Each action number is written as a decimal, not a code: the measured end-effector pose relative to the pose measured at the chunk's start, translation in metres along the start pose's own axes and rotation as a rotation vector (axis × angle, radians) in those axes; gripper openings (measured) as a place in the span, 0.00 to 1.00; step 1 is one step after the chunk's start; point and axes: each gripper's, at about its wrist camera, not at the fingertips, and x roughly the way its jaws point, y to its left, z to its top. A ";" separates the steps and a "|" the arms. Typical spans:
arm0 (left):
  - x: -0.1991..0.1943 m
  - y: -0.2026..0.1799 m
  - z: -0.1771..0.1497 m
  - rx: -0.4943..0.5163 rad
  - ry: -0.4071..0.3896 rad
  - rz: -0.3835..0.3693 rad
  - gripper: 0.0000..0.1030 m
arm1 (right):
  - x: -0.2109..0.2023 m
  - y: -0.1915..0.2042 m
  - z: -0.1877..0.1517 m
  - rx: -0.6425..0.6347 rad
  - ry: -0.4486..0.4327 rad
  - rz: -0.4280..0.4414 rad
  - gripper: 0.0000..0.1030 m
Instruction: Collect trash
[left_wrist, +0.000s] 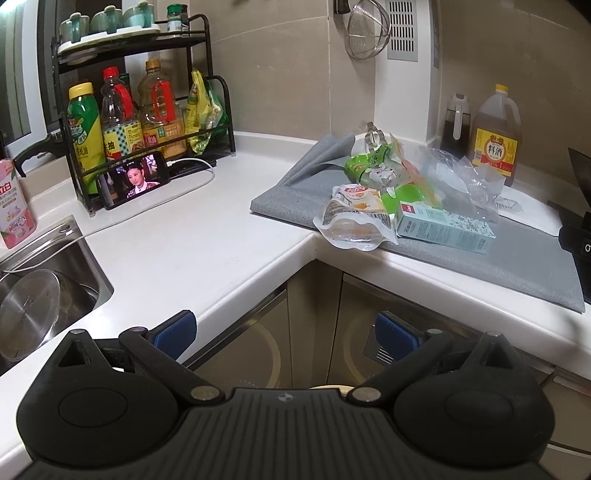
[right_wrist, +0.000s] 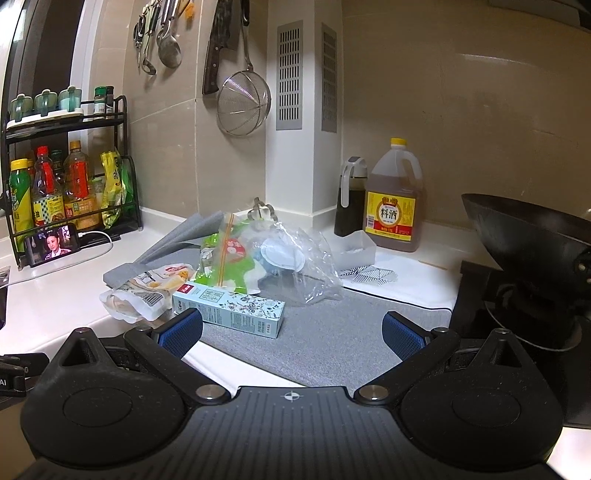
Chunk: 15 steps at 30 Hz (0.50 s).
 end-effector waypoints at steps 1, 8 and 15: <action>0.001 -0.001 0.000 0.005 0.001 0.001 1.00 | 0.001 -0.001 -0.001 0.006 0.004 0.002 1.00; 0.007 -0.007 -0.002 0.028 0.019 0.010 1.00 | 0.009 -0.008 -0.007 0.042 0.035 0.006 1.00; 0.010 -0.008 -0.004 0.033 0.029 0.012 1.00 | 0.014 -0.014 -0.011 0.075 0.059 0.009 1.00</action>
